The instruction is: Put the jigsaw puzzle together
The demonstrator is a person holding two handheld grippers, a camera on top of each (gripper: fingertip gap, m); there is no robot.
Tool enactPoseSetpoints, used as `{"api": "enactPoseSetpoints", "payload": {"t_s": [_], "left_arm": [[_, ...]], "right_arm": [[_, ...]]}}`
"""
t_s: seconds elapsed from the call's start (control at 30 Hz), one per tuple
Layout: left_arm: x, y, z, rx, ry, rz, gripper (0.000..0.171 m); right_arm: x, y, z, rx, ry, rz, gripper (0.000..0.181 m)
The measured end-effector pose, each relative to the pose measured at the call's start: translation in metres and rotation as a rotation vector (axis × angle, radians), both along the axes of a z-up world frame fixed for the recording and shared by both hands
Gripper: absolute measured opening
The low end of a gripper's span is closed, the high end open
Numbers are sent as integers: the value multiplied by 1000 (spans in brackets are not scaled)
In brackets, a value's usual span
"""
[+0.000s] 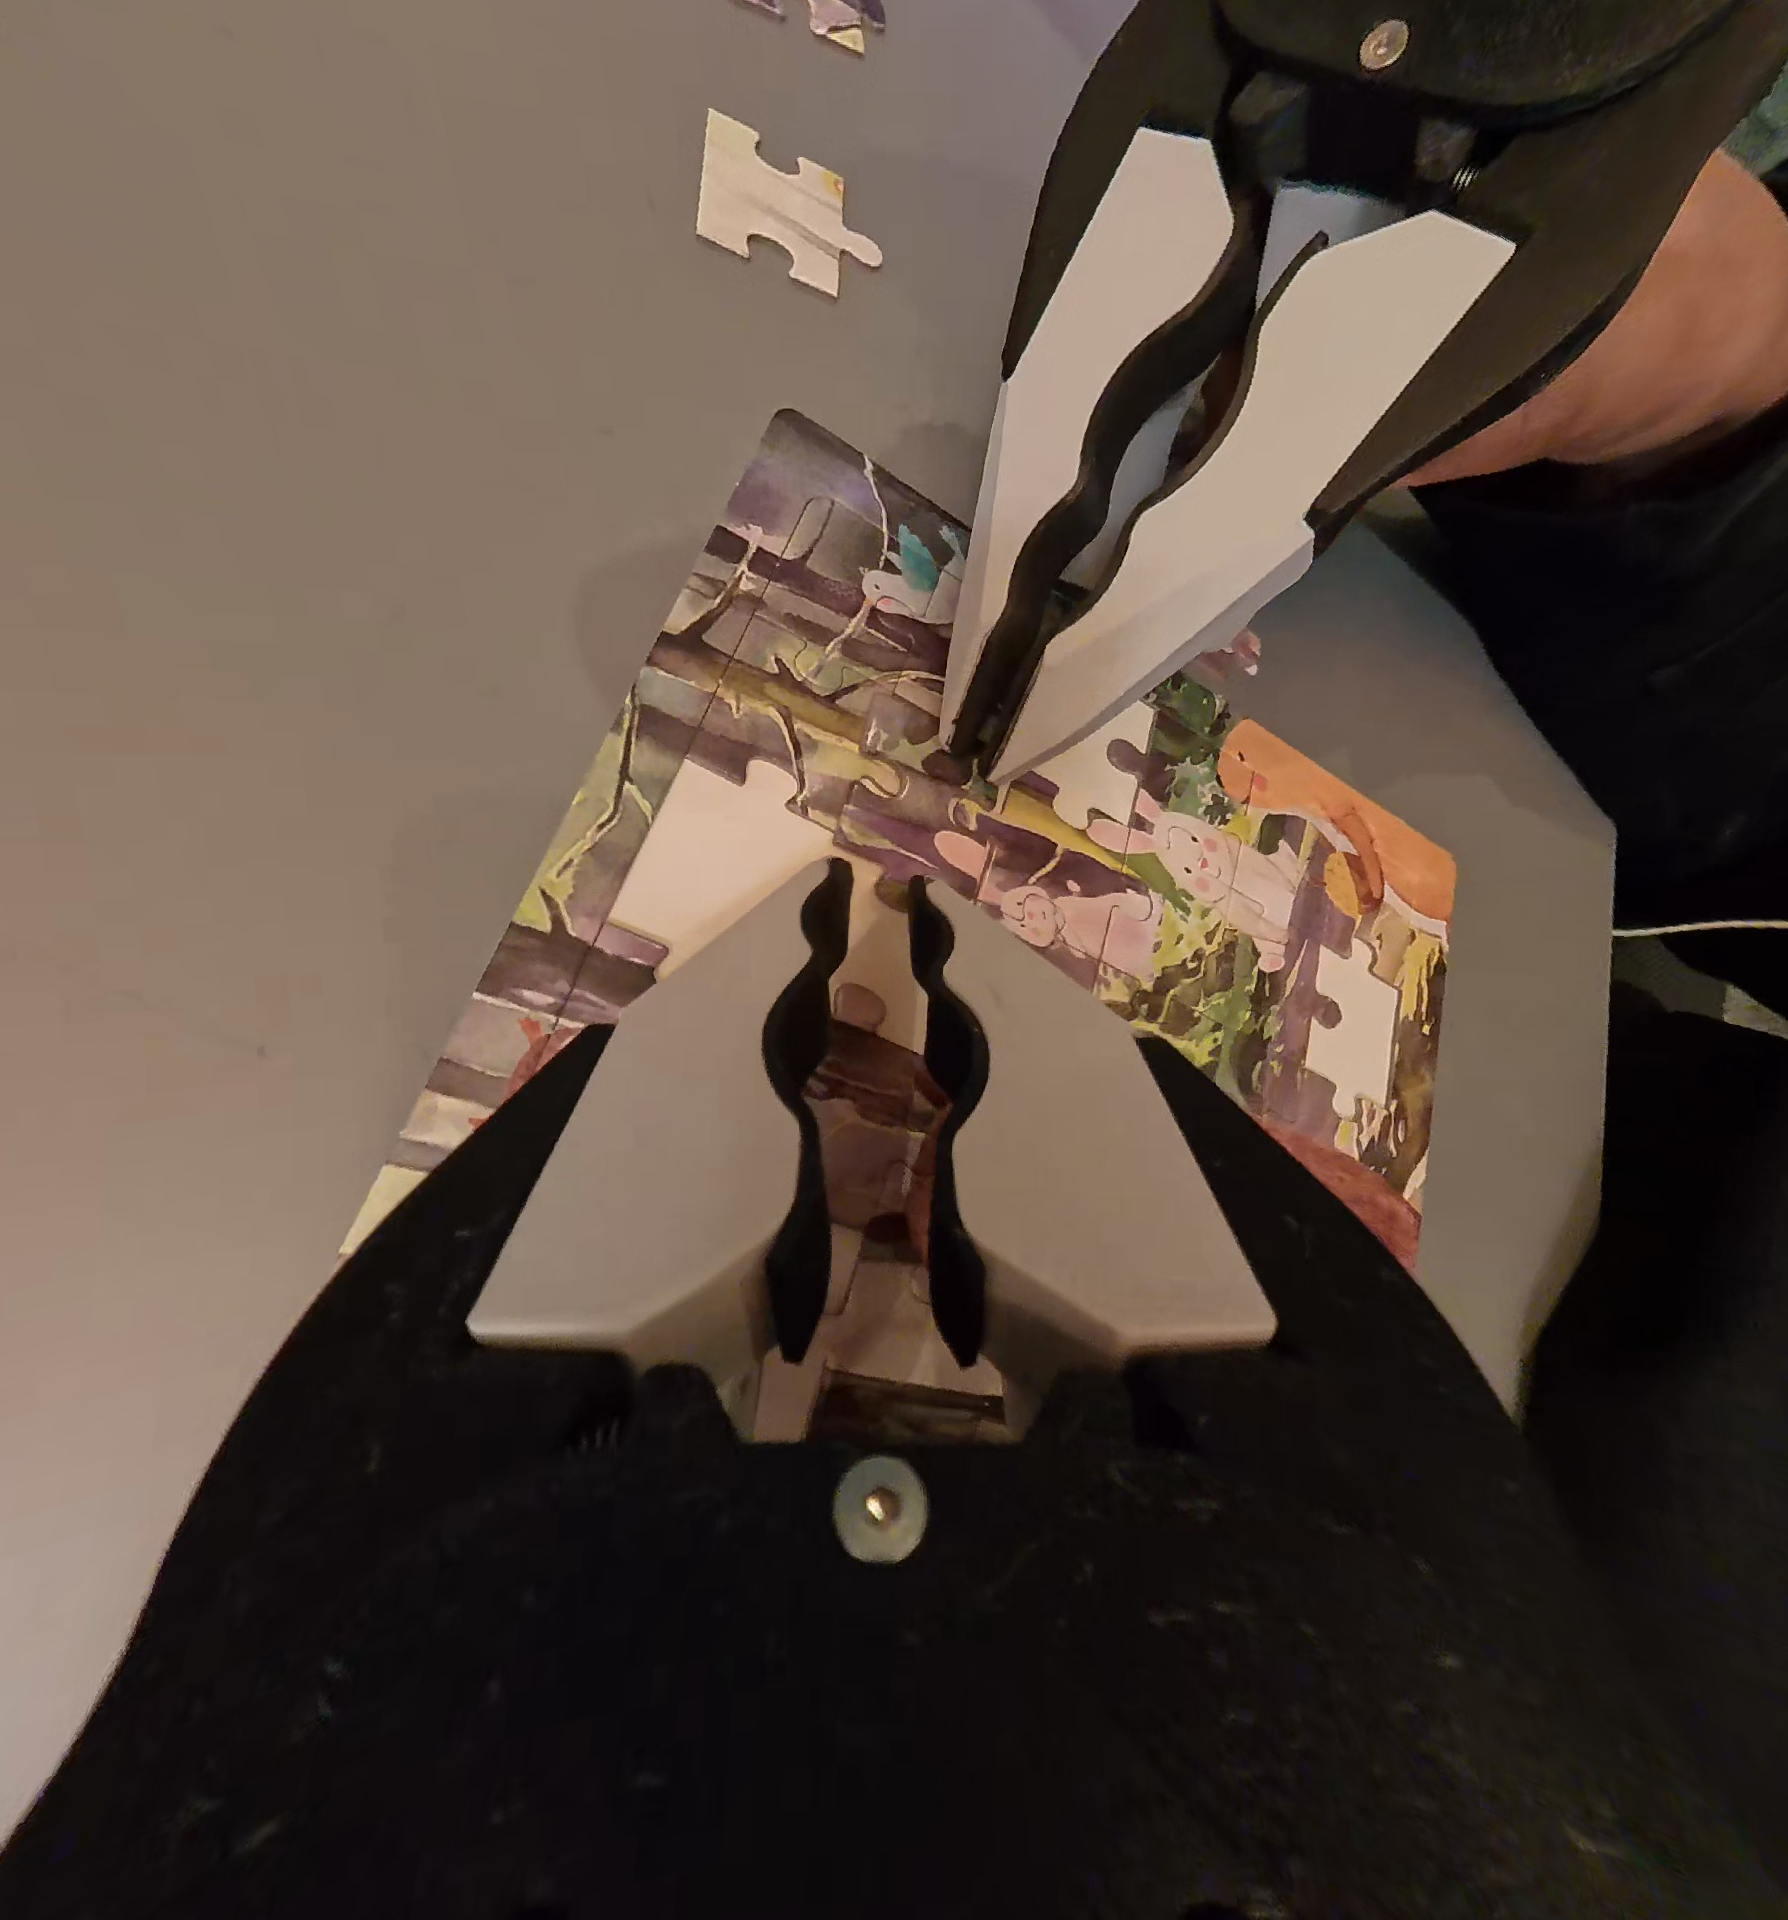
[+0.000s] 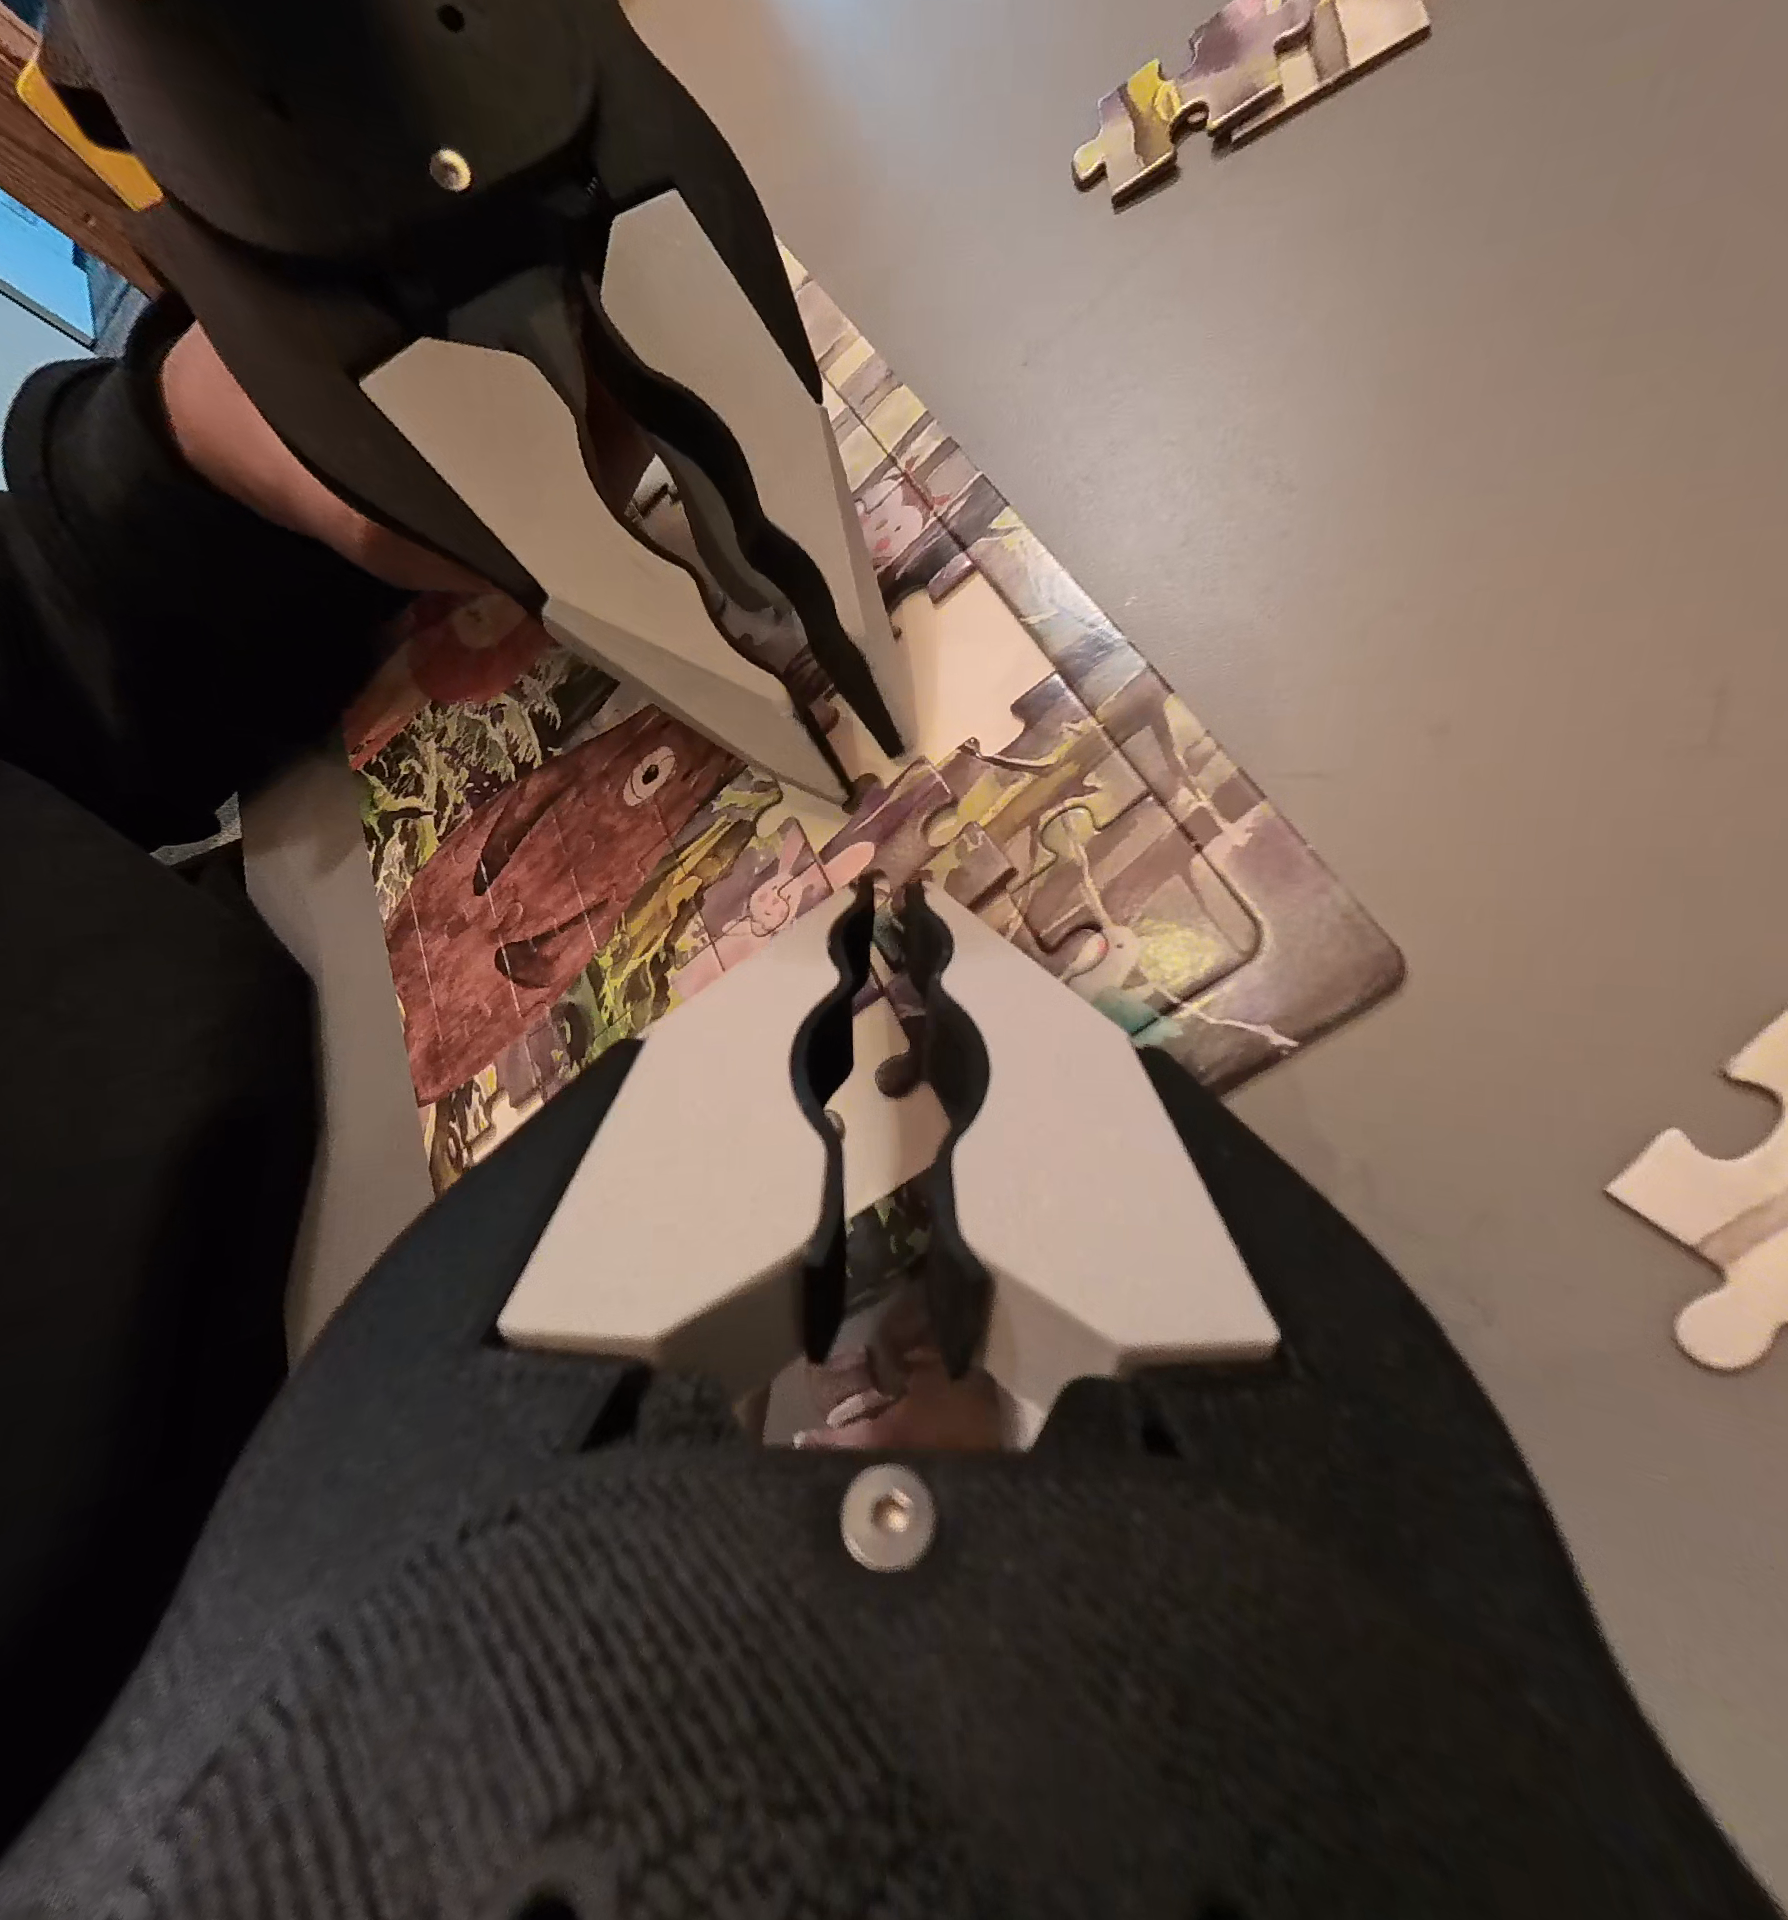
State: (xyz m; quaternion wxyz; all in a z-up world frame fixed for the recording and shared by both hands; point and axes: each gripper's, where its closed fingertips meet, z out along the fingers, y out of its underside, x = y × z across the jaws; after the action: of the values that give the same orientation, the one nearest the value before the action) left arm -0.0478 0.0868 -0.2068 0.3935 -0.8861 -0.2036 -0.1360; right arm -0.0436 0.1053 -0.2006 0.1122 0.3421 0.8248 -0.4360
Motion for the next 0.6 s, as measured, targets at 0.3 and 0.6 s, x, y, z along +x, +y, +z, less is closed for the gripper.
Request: {"api": "enactPoseSetpoints", "payload": {"t_s": [0.3, 0.6], "left_arm": [[2, 0, 1, 4, 5, -20, 0], [1, -3, 2, 15, -2, -22, 3]], "right_arm": [[-1, 1, 2, -3, 8, -9, 5], [-6, 6, 3, 4, 19, -34, 6]]}}
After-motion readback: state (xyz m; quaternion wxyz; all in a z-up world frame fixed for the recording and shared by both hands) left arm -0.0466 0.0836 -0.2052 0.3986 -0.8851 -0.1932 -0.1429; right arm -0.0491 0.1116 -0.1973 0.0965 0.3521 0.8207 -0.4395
